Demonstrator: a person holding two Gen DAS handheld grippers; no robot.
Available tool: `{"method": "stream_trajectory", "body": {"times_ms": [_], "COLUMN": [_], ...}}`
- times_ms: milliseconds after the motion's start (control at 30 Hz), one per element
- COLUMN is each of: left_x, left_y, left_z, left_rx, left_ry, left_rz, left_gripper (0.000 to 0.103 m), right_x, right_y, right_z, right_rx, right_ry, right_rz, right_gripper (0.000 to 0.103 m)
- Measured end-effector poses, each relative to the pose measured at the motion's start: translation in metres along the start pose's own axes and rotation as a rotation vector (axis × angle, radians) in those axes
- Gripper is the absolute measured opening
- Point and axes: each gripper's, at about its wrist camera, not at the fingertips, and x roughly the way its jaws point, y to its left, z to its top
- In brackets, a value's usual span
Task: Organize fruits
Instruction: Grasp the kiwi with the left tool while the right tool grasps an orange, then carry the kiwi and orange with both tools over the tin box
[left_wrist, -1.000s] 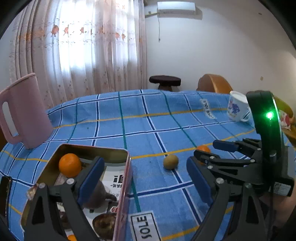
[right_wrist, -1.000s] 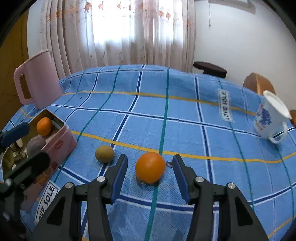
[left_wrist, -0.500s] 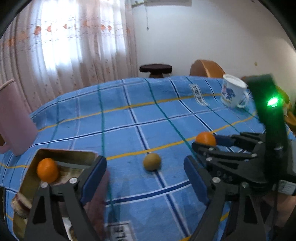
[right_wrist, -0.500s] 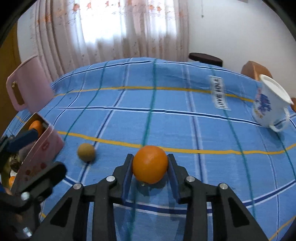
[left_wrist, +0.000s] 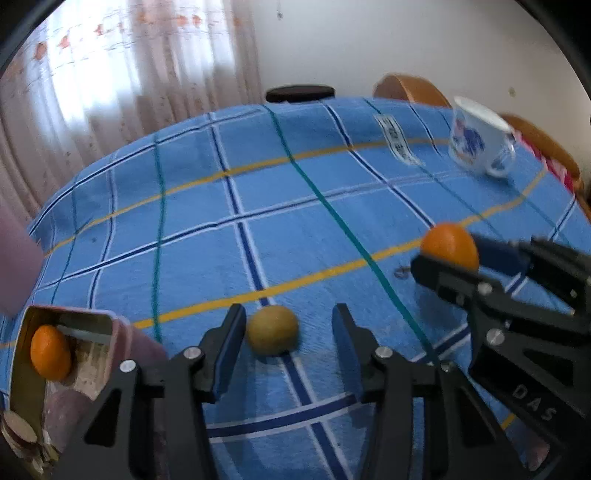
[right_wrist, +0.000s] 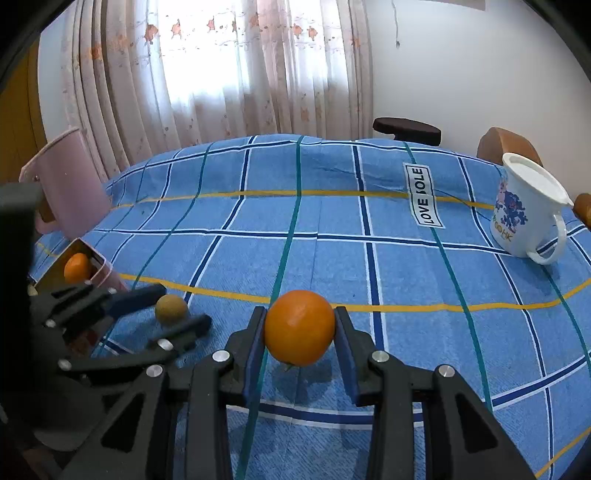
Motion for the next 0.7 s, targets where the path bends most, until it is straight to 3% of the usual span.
{"method": "stream_trajectory", "body": {"times_ms": [167, 200, 233, 267, 467, 700], "left_x": [0.008, 0.008, 0.006, 0.005, -0.002, -0.012], "left_y": [0.011, 0.014, 0.016, 0.016, 0.016, 0.016], "left_z": [0.004, 0.003, 0.002, 0.001, -0.006, -0.008], "left_rx": [-0.056, -0.069, -0.075, -0.076, -0.091, -0.088], "left_ry": [0.024, 0.024, 0.02, 0.016, 0.004, -0.047], "left_rz": [-0.043, -0.053, -0.052, -0.063, -0.122, -0.105], "left_gripper": [0.051, 0.048, 0.034, 0.03, 0.03, 0.03], "right_x": [0.001, 0.002, 0.002, 0.002, -0.001, -0.003], "right_y": [-0.003, -0.003, -0.003, -0.003, -0.003, -0.002], "right_z": [0.0, 0.0, 0.0, 0.0, 0.0, -0.001], "right_rx": [0.009, 0.008, 0.008, 0.009, 0.01, 0.008], "right_ry": [0.007, 0.009, 0.009, 0.008, -0.006, -0.012], "right_rz": [0.006, 0.008, 0.009, 0.01, 0.019, 0.035], "right_gripper": [0.038, 0.038, 0.038, 0.038, 0.038, 0.038]}}
